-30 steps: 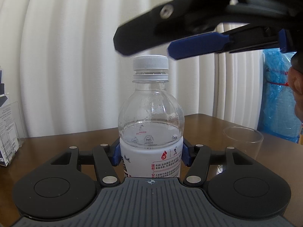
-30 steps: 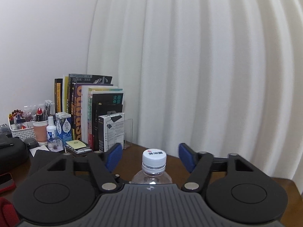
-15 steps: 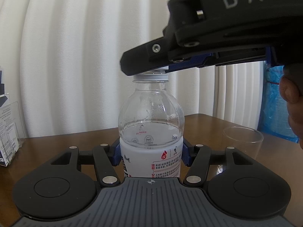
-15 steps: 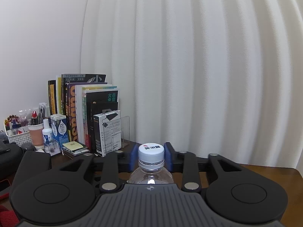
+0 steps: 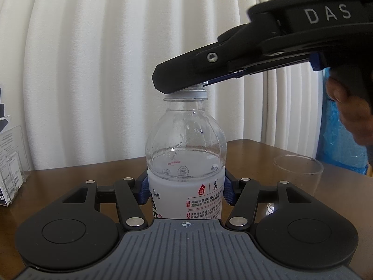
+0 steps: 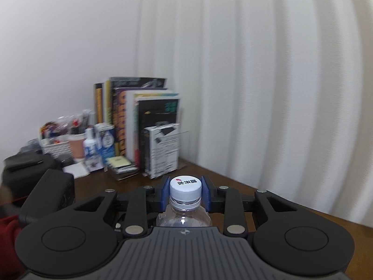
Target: Unscrew bottle cap and pour
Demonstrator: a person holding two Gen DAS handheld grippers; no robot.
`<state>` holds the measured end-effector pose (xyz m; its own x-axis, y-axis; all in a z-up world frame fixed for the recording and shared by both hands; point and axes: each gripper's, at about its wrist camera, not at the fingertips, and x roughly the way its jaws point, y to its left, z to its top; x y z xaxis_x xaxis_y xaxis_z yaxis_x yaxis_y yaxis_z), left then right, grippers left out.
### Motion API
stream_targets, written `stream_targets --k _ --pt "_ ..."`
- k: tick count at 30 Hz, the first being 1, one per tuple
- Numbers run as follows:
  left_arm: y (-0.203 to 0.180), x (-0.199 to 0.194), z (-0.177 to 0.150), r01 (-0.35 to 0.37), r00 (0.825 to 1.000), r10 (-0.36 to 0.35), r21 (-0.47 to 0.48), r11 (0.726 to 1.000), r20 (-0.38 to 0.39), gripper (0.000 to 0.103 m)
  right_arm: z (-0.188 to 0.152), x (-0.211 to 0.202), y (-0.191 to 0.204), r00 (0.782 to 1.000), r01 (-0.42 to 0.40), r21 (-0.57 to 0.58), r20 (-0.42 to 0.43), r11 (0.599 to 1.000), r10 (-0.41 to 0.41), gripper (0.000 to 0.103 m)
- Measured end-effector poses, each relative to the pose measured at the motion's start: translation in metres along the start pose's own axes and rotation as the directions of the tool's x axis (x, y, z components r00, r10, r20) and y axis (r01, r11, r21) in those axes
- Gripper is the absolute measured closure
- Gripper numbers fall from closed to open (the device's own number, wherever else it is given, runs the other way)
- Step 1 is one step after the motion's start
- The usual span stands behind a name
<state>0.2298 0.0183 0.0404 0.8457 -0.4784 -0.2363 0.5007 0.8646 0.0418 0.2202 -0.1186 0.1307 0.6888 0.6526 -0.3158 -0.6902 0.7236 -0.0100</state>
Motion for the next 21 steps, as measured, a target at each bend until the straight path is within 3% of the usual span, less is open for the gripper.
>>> stream_targets --k 11,17,21 --pt "-0.002 0.001 0.0 0.009 1.0 -0.009 0.01 1.0 0.002 0.045 0.011 0.002 -0.032 0.968 -0.251 -0.078 -0.043 0.965 0.249 0.072" --pt "-0.003 0.003 0.001 0.009 1.0 -0.009 0.008 1.0 0.002 0.045 0.011 0.004 -0.039 0.955 -0.296 -0.105 -0.045 0.949 0.293 0.072" --pt "-0.004 0.005 0.001 0.008 1.0 -0.008 0.004 1.0 0.001 0.045 0.009 0.004 -0.036 0.959 -0.283 -0.126 -0.036 0.951 0.28 0.071"
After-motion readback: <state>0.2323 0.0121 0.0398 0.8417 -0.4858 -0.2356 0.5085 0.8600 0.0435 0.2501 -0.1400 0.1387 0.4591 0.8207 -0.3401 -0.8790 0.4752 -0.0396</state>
